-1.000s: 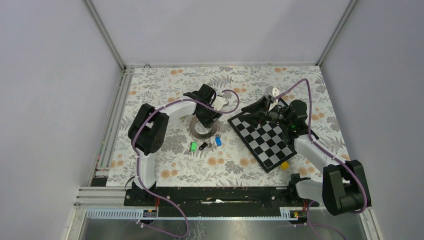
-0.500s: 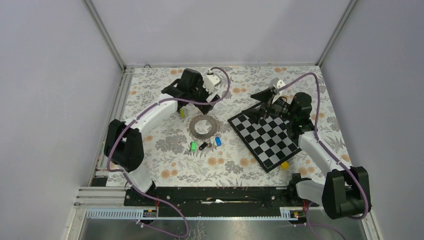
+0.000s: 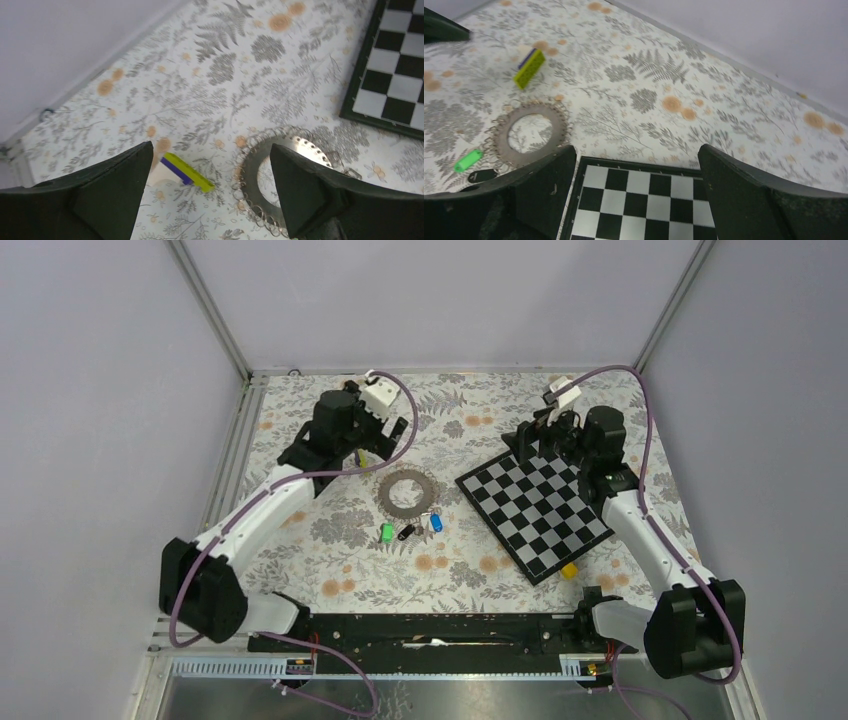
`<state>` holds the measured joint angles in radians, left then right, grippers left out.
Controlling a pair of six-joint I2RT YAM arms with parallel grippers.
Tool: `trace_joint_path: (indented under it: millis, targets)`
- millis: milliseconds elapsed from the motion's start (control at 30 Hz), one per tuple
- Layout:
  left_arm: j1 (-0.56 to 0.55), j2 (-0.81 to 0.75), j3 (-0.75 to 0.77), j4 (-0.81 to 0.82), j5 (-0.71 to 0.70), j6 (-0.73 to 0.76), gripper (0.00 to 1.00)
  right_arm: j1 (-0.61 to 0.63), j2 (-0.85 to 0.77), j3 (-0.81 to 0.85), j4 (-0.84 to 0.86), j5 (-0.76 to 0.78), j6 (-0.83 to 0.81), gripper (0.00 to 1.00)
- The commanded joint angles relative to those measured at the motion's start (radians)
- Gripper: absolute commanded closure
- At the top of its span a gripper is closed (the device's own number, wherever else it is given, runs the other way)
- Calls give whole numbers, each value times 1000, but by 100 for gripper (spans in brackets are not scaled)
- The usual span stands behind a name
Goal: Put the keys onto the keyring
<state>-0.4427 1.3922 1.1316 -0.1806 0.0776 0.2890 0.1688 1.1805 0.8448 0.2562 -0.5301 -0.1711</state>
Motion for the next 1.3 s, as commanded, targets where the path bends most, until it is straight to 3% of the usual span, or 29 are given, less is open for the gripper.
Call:
trace_joint_path:
  millis: [0, 433, 633, 900, 1267]
  targets:
    - [2, -128, -71, 206, -181, -62, 1, -4, -22, 45, -101, 183, -7, 0]
    - [16, -301, -182, 160, -188, -151, 1, -5, -197, 19, -250, 185, 36, 1]
    - [18, -325, -129, 46, -245, -118, 1, -5, -287, -5, -329, 258, 25, 1]
    - [18, -423, -170, 39, -129, -176, 1, -8, -347, -75, -316, 282, 25, 1]
    - [18, -386, -97, -15, -242, -199, 1, -13, -374, -128, -239, 365, -43, 1]
